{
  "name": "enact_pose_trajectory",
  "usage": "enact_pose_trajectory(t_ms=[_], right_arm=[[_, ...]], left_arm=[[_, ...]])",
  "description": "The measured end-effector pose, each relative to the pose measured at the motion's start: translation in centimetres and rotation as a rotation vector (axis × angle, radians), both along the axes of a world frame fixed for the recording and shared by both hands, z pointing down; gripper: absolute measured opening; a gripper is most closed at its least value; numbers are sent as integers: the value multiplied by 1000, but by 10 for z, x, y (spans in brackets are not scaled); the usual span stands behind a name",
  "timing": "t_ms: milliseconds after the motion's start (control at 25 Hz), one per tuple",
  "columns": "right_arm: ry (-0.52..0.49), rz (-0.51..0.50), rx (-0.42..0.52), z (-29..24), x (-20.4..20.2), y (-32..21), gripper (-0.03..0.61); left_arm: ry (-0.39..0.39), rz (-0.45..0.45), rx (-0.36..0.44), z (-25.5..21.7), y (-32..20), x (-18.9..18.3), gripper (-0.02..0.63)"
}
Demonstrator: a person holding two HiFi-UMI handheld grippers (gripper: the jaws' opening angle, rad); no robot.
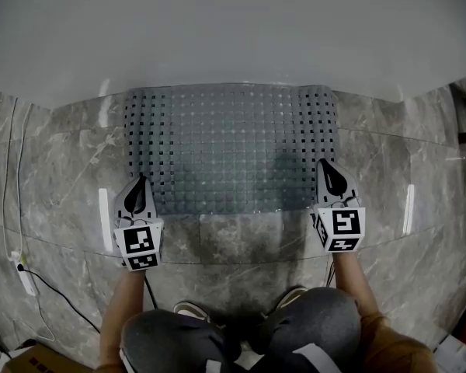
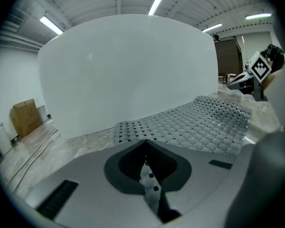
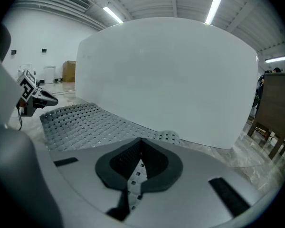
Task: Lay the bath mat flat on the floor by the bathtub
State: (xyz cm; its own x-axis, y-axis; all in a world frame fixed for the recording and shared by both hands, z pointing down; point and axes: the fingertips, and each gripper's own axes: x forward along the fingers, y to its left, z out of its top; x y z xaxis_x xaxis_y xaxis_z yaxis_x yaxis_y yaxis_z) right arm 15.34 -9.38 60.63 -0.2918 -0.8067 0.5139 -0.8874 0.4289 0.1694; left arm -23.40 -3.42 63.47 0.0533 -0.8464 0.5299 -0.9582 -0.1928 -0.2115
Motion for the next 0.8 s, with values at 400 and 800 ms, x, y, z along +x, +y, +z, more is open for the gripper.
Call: enact_pose_trajectory(t_ms=[400,800], right_arm=[[-5,-6,-2,-9,-4,-4,5],[-36,-1,14,-86,-17,-17,5]], left_arm=[[47,16,21,-7,-15,11,5],[83,10,43,-68,-24,35,3]])
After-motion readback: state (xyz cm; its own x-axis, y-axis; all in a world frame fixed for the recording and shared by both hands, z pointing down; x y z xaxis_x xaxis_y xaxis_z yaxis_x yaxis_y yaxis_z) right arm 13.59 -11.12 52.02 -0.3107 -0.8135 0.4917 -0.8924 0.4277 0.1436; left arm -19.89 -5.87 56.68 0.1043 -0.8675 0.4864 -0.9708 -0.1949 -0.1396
